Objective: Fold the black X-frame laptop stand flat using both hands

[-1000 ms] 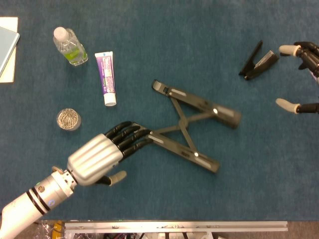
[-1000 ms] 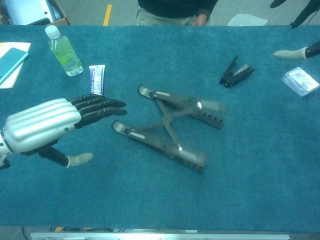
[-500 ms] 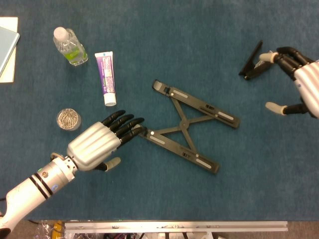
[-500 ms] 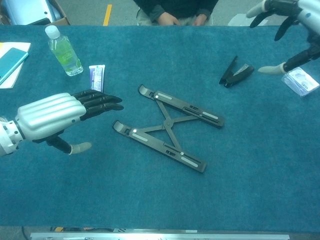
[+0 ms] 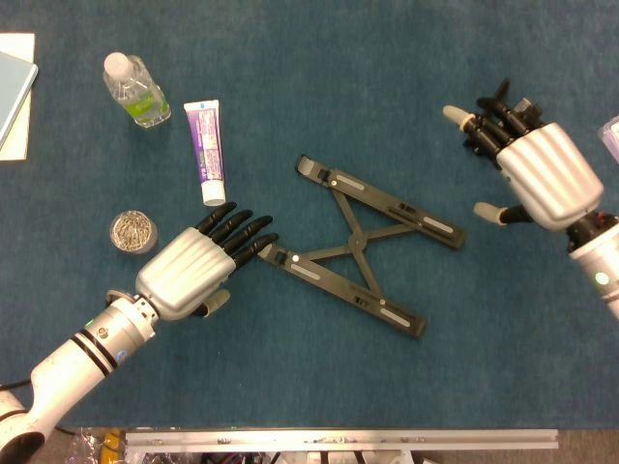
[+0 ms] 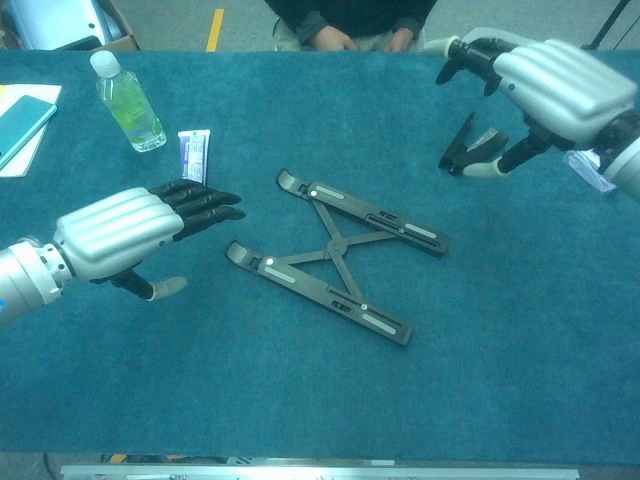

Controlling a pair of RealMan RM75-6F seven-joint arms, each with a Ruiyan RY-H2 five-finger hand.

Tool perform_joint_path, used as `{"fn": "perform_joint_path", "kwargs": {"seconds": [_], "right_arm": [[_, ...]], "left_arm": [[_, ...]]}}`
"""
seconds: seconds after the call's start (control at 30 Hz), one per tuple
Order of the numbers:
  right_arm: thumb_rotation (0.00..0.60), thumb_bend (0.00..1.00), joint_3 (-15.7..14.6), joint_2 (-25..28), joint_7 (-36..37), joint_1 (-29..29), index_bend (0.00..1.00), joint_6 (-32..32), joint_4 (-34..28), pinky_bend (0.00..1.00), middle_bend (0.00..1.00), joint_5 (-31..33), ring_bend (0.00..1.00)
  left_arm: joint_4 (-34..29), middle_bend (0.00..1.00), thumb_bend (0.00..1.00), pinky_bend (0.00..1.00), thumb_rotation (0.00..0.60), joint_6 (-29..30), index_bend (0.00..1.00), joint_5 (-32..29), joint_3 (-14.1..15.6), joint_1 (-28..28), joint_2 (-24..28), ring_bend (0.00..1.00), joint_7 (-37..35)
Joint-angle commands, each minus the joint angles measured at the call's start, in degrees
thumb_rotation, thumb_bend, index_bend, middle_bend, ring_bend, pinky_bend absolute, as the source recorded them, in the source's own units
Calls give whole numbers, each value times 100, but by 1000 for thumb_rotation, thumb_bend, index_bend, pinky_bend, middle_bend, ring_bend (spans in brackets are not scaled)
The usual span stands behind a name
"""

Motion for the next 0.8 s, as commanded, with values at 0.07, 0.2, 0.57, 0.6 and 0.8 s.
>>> {"fn": "perform_joint_path", "kwargs": {"seconds": [0.07, 0.2, 0.57, 0.6, 0.8], "right_arm": [[600, 0, 214, 172, -426, 377, 2, -873, -775, 343, 246, 1501, 123], [600, 0, 283, 202, -763, 625, 0, -1118, -1071, 343, 265, 2367, 123], [600, 0, 165, -25, -1631, 1471, 0, -1200, -1413, 338, 264, 4173, 110], [600, 0, 140, -51, -1702, 1533, 0, -1174, -1420, 338, 256, 4272, 107], [600, 0, -53, -269, -2114, 1825, 0, -878, -1412, 338, 217, 4647, 100]], "left_arm": [[103, 0, 338, 0, 600, -17, 0, -89, 1, 5, -144, 0, 68], [210, 0, 338, 0, 600, -58, 0, -137, -23, -34, -334, 0, 151], [563, 0, 338, 0, 600, -119, 0, -271, -84, -127, -871, 0, 286], [575, 0, 338, 0, 600, -135, 0, -298, -85, -132, -901, 0, 309], [587, 0, 338, 0, 600, -274, 0, -534, -111, -175, -1102, 0, 470]]}}
